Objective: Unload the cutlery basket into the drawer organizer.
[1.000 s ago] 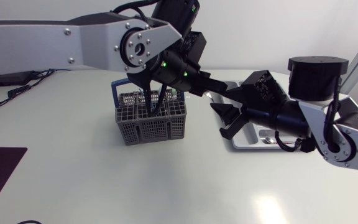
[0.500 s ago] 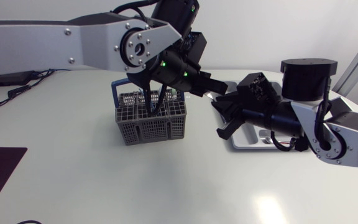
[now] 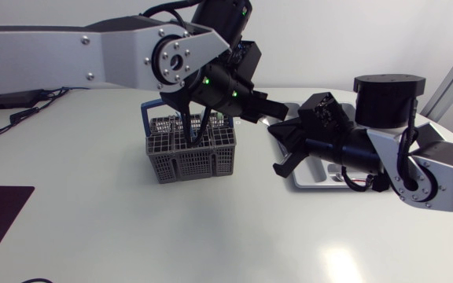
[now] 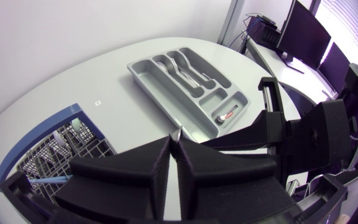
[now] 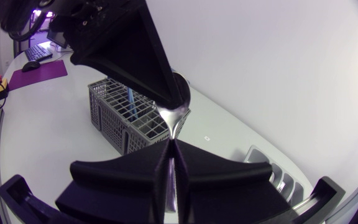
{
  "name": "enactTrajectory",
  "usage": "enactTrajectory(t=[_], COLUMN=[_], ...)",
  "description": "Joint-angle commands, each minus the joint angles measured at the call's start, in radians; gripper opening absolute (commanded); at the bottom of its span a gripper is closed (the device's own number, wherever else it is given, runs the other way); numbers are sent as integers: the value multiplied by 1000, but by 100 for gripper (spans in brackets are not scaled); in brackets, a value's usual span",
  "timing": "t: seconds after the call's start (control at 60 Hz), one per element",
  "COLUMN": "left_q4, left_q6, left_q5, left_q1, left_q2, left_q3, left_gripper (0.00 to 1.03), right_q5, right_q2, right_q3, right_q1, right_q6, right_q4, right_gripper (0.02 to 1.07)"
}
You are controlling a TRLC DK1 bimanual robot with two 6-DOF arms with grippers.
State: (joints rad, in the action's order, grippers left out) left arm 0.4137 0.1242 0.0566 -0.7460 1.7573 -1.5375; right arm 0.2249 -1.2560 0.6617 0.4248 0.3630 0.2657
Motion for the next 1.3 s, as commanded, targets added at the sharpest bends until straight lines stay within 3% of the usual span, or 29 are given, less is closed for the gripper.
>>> enactTrajectory(t=[0.0,0.083,0.183,0.283,0.567,0.75,1.0,1.283], left_q4=[-10,-12,-10,-10,34,42,11,-61], left_q6=[23,23,23,23,2,-130,-322,-408], left_q5=[15,15,15,15,12,9,11,9], left_q1=[8,8,20,46,186,229,274,301], left_q2=[14,10,-5,-35,-133,-176,-232,-259], left_q3=[2,0,-9,-12,-27,56,237,367], left_gripper=[14,36,57,70,70,70,70,70], right_q5=[34,45,67,90,287,410,484,479], right_q2=[12,20,35,55,112,116,20,-224], right_q3=[-24,-31,-42,-60,-85,-53,42,174], right_q1=[23,22,14,-1,-198,-365,-563,-738], right_q6=[8,14,24,48,209,424,794,1125], right_q4=[-6,-20,-40,-56,-198,-359,-585,-686], right_gripper=[8,8,8,8,8,8,8,8])
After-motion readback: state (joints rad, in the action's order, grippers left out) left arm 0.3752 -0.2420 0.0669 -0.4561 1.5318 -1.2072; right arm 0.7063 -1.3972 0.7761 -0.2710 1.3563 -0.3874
